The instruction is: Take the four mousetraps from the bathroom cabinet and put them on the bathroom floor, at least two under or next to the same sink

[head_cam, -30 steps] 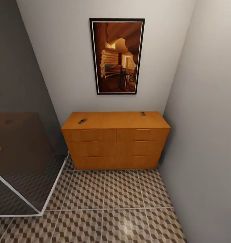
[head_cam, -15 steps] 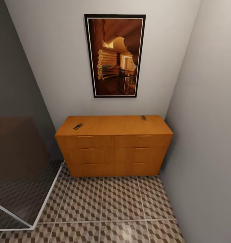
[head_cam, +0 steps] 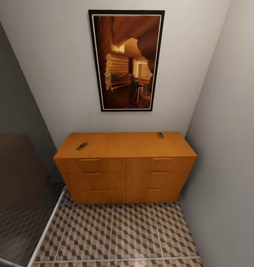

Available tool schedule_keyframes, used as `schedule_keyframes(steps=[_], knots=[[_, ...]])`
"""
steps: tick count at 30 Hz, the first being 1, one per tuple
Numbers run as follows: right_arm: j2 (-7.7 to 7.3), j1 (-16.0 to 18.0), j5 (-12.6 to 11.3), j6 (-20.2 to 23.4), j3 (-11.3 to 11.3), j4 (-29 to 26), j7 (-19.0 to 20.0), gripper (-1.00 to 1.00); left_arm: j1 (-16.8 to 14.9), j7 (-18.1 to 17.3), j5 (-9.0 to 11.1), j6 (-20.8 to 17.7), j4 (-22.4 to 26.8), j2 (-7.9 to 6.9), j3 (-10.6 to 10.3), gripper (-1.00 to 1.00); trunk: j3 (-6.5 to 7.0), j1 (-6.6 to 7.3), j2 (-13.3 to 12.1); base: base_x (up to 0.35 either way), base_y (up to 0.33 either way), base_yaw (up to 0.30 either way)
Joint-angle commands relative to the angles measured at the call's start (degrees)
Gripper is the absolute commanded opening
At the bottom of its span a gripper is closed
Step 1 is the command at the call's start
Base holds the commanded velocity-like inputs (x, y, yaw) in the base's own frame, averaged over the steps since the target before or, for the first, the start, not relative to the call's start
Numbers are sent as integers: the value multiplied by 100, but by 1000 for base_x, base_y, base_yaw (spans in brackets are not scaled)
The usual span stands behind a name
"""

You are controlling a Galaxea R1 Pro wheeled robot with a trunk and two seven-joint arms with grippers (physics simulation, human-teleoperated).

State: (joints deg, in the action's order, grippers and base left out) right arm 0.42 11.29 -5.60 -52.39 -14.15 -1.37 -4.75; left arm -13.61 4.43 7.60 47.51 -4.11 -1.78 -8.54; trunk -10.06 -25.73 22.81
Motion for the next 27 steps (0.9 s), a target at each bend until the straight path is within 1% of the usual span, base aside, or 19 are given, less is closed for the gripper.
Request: schedule_keyframes(steps=[1, 8, 27], knots=[[1, 5, -55, -17, -53, 5, -15, 100, -10, 14, 39, 30, -20, 2, -51, 100, -11, -6, 11, 230, 0, 0], [1, 5, -55, -17, -53, 5, -17, 100, -10, 14, 39, 30, -20, 2, -51, 100, -11, -6, 11, 100, 0, 0], [1, 5, -55, -12, -53, 5, -17, 100, -10, 14, 39, 30, -20, 2, -51, 100, -11, -6, 11, 6, 0, 0]])
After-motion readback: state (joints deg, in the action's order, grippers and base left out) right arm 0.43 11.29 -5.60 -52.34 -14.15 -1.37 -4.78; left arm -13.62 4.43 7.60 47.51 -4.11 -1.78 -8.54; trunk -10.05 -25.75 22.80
